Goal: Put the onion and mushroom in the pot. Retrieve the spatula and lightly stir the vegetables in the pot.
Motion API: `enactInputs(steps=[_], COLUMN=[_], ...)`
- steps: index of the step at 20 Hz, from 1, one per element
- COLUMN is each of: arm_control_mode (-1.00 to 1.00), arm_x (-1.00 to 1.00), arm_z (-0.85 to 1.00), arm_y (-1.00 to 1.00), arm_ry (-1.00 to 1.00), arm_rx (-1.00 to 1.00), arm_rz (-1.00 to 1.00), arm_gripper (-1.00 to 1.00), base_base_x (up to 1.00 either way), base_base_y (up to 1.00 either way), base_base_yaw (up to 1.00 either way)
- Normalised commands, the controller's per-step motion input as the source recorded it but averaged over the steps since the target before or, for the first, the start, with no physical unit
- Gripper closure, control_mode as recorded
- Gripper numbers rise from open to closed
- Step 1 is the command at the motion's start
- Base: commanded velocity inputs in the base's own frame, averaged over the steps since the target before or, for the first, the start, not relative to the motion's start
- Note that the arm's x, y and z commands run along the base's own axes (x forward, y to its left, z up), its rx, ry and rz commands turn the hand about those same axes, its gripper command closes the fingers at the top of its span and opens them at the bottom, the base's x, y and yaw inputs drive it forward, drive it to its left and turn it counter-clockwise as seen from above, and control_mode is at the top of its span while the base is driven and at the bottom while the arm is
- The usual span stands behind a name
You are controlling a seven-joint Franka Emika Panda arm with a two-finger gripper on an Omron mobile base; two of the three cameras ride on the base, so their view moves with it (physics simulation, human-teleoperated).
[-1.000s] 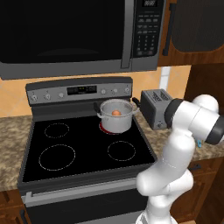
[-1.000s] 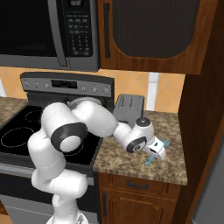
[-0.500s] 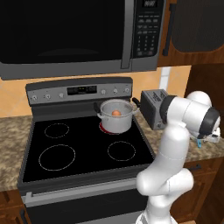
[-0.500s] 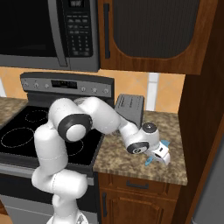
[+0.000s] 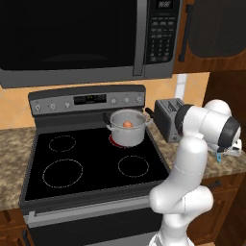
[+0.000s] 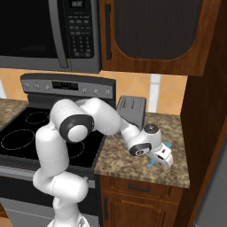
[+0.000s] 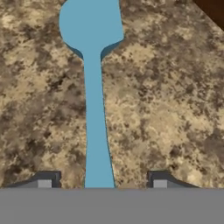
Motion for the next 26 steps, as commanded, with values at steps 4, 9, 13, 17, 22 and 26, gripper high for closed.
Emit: enactInputs(steps=[4, 9, 13, 17, 22, 26], arm_control_mode=[-1.0, -1.0, -1.0, -1.0, -1.0, -1.0], arm_x=[-0.67, -0.77, -0.5, -0.2, -0.47, -0.06], arm_z=[-0.1, 0.26, 1.0, 1.0, 0.48, 0.95], arm_y=[0.26, 0.19, 0.72, 0.94, 0.46, 0.32], arm_ry=[0.02, 0.04, 0.05, 0.32, 0.34, 0.22], arm_rx=[0.0, 0.02, 0.07, 0.37, 0.2, 0.5], arm_rz=[0.04, 0.06, 0.1, 0.13, 0.01, -0.1], arm_gripper=[1.0, 1.0, 1.0, 1.0, 1.0, 1.0], base_base_x=[0.0, 0.0, 0.0, 0.0, 0.0, 0.0], base_base_y=[0.0, 0.0, 0.0, 0.0, 0.0, 0.0], base_base_yaw=[0.0, 0.0, 0.0, 0.0, 0.0, 0.0])
